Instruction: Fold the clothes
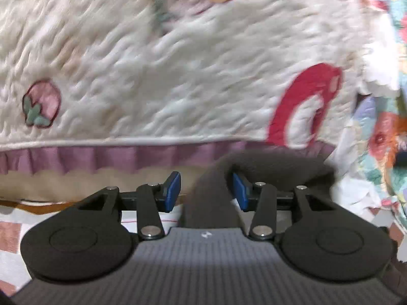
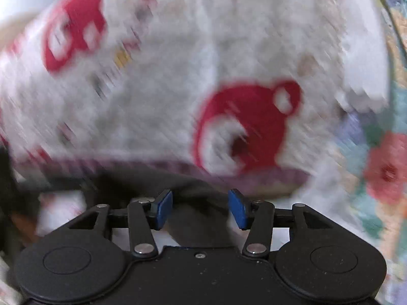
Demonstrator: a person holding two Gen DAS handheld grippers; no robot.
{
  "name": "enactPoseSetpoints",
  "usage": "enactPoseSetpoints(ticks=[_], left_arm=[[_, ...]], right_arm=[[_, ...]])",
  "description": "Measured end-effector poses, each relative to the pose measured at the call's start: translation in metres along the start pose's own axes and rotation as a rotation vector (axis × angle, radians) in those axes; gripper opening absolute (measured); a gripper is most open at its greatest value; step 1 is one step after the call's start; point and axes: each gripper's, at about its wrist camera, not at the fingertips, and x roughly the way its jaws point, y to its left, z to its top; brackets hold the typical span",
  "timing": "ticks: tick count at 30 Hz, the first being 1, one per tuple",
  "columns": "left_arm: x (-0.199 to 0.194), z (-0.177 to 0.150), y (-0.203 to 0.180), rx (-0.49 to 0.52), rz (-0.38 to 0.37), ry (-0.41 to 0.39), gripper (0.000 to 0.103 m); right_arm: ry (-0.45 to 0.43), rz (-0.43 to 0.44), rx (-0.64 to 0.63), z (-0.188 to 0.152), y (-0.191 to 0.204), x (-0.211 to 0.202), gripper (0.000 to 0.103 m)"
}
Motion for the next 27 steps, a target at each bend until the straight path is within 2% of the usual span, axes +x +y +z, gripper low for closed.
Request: enactPoseSetpoints(ticks=[3,6,7,9,13,14,18,20,22,24,27], left_arm=[[-0.024,-0.014,0.024,0.076,-0.123,0.05,0.047],[-0.061,-0.047,0.044,0.207,-0.172,0.08,0.05],[-0.076,-0.061,0.055,0.223,-0.179,0.091,0.053],[-0.094,-0.083,0.073,0.198,-0.182,0.113,0.053],[-0.139,-0.122,0.127,0.012,-0.189,0.121,0.058],[-0.148,-0.13,0.136,-0.002,-0.189,0.135,0.059],[-0.177,-0.159,0.156,0.028,-0.17,0.168,0.064],[-0.184,-0.171,0.159,0.039,-0.187,0.178,0.067],[-0.183,-0.177,0.151,0.097,-0.234,0.232,0.067],[-0.182,-0.182,0.142,0.163,-0.263,0.272,0.067],[-0.176,-0.185,0.134,0.215,-0.181,0.249,0.067]], right_arm=[[0.093,-0.077,-0.061,-0.032,-0.009,0.015,0.055],[0.168,-0.127,-0.1,-0.061,-0.017,0.025,0.054],[0.187,-0.129,-0.105,-0.067,-0.02,0.027,0.054],[0.214,-0.129,-0.12,-0.076,-0.018,0.031,0.054],[0.253,-0.124,-0.147,-0.086,-0.005,0.038,0.055],[0.259,-0.122,-0.152,-0.087,0.001,0.039,0.055],[0.284,-0.113,-0.172,-0.091,0.024,0.044,0.055],[0.296,-0.108,-0.182,-0.094,0.035,0.046,0.055],[0.309,-0.103,-0.192,-0.096,0.047,0.048,0.055],[0.308,-0.027,-0.123,-0.093,0.052,0.041,0.053],[0.274,0.107,-0.079,-0.083,0.077,0.02,0.053]])
